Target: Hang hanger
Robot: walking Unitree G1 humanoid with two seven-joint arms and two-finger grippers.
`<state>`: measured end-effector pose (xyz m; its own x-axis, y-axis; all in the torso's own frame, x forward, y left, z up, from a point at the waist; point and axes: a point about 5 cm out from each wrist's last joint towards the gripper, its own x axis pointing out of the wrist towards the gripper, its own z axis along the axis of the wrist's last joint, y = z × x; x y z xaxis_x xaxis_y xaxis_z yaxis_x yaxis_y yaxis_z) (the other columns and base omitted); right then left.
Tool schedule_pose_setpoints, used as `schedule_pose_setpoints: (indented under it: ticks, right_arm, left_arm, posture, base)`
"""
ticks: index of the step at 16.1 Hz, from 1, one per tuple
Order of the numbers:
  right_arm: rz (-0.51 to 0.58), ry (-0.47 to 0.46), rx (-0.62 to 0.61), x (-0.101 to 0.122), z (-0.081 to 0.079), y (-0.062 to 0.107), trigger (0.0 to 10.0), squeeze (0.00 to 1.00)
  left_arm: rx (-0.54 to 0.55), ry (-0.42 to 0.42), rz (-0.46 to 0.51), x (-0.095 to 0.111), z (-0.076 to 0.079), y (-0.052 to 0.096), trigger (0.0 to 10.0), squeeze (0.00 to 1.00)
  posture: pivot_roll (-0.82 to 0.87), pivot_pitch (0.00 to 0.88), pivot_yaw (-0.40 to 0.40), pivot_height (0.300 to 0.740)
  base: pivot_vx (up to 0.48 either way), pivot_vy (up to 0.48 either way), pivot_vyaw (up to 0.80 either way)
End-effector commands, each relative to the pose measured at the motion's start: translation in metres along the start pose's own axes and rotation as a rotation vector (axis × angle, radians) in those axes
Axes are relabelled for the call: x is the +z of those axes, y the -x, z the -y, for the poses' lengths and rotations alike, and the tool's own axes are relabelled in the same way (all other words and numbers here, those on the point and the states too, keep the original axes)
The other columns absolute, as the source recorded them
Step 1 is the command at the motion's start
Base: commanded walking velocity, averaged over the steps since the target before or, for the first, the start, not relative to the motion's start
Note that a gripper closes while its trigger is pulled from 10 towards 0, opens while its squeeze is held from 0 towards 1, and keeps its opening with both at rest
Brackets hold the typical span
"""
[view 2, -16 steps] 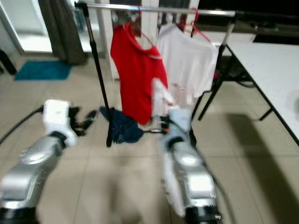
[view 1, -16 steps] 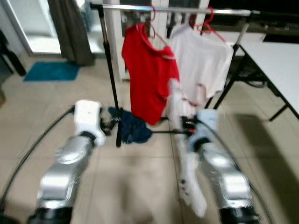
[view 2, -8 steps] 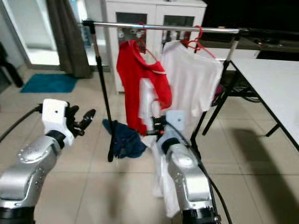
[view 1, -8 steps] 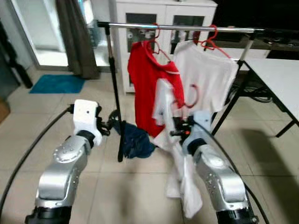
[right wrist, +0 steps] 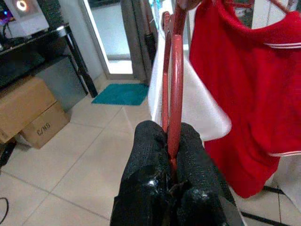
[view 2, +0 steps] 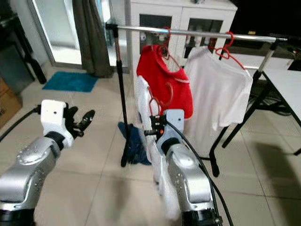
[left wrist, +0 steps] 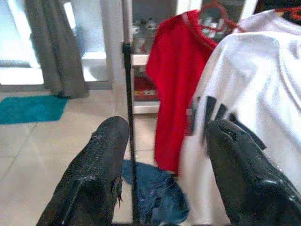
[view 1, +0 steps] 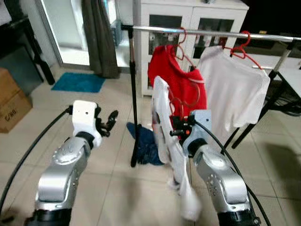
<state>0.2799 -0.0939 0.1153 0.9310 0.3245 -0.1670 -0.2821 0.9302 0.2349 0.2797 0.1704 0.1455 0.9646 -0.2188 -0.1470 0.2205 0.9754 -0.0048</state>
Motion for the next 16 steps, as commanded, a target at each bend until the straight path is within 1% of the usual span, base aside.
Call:
schedule_pose_setpoints:
  ticks: [1,3,6,8,11,12,13,16]
  right_arm:
    - [0.033,0.012,0.000,0.008,0.002,0.001,10.0,0.00]
    - [0.033,0.029,0.027,0.008,-0.001,0.001,10.0,0.00]
    - [0.035,0.046,0.032,0.009,-0.002,0.001,10.0,0.00]
    - [0.028,0.026,0.053,0.008,-0.004,0.001,10.0,0.00]
    - [0.014,0.025,0.089,0.007,-0.010,0.001,10.0,0.00]
    - [0.063,-0.006,0.082,0.012,-0.011,0.002,10.0,0.00]
    - [0.077,-0.014,0.076,0.014,-0.011,0.002,10.0,0.00]
    - [0.069,0.013,0.078,0.012,-0.008,0.003,10.0,0.00]
  left_arm:
    - [-0.028,-0.009,0.011,0.004,0.008,-0.002,10.0,0.00]
    - [-0.030,-0.011,0.012,0.004,0.007,-0.002,10.0,0.00]
    - [-0.035,-0.012,0.013,0.005,0.009,-0.003,10.0,0.00]
    - [-0.040,-0.013,0.014,0.005,0.010,-0.003,10.0,0.00]
    - [-0.041,-0.014,0.014,0.005,0.010,-0.002,10.0,0.00]
    - [-0.045,-0.013,0.014,0.004,0.010,-0.002,10.0,0.00]
    - [-0.046,-0.013,0.014,0.004,0.010,-0.002,10.0,0.00]
    - [-0.050,-0.010,0.014,0.003,0.012,-0.001,10.0,0.00]
  posture:
    - [-0.10,0.000,-0.008,0.740]
    - [-0.10,0.000,-0.007,0.740]
    - [-0.10,0.000,-0.006,0.740]
    - [-0.10,0.000,-0.006,0.740]
    - [-0.10,0.000,-0.005,0.740]
    - [-0.10,0.000,-0.006,0.740]
    - [-0.10,0.000,-0.006,0.740]
    - [-0.10,0.000,-0.011,0.740]
  base:
    - [0.322,0.000,0.00]
    - [0.326,0.000,0.00]
    - [0.328,0.000,0.00]
    - [0.328,0.000,0.00]
    - [0.329,0.000,0.00]
    - [0.330,0.000,0.00]
    - [0.330,0.000,0.00]
    - [0.326,0.000,0.00]
